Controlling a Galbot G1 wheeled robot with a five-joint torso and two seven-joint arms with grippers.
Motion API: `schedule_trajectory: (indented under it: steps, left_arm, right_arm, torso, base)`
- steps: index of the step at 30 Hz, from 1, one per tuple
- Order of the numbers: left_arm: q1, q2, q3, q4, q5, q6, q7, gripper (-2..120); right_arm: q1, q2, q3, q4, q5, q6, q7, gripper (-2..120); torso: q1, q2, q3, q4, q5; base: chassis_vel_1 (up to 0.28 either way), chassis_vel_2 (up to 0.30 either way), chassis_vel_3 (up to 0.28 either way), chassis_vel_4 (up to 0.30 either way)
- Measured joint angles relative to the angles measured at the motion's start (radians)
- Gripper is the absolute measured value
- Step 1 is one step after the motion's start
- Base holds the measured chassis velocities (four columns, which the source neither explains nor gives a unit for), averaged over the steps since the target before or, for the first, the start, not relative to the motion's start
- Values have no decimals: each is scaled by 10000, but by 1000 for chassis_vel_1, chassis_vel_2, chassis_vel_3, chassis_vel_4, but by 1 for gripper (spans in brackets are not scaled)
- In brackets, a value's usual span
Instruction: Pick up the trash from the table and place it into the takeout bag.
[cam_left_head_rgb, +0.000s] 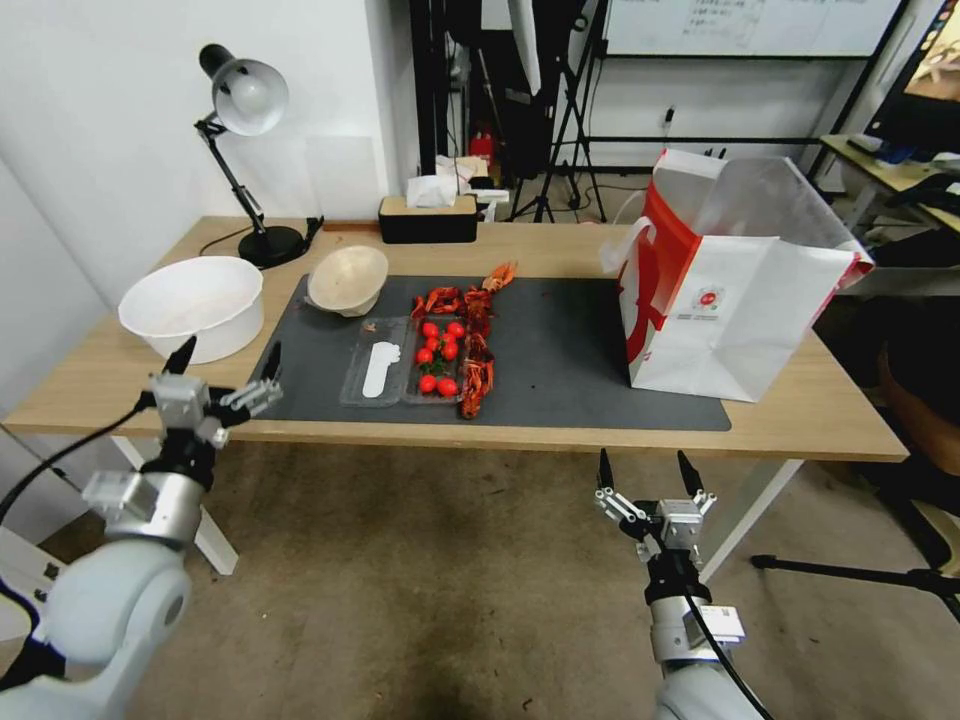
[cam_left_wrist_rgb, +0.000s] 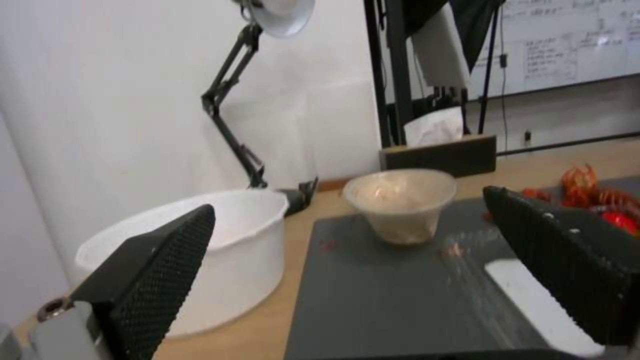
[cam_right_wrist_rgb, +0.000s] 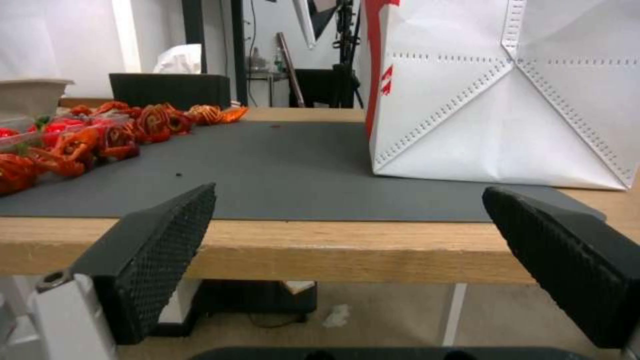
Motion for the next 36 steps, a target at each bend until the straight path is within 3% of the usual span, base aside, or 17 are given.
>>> schedule_trajectory:
  steps: [12,22,32,36]
  left_arm:
    - [933,-470,282,297,568,-695,-483,100]
    - [1230,-713,698,1147,485,-1763,-314,100]
    - [1137,-709,773,1372,375,-1930,-133,100]
    - [504,-287,818,1375,349,-1628,165,100]
  right_arm:
    - [34,3,9,-45,8,38,35,100]
    - [43,-8,36,-88,42,103,65,100]
    - [53,-25,38,-110,58,116,77,100]
    - [62,-32,44,-129,65,121,82,100]
  torso:
    - [0,0,0,0,1]
    - [2,0,0,1,-1]
    - [2,0,0,2,-3]
    - [2,0,0,1,0]
  base:
    - [0,0,0,0]
    - [0,0,0,0]
    - [0,0,0,0]
    - [0,0,0,0]
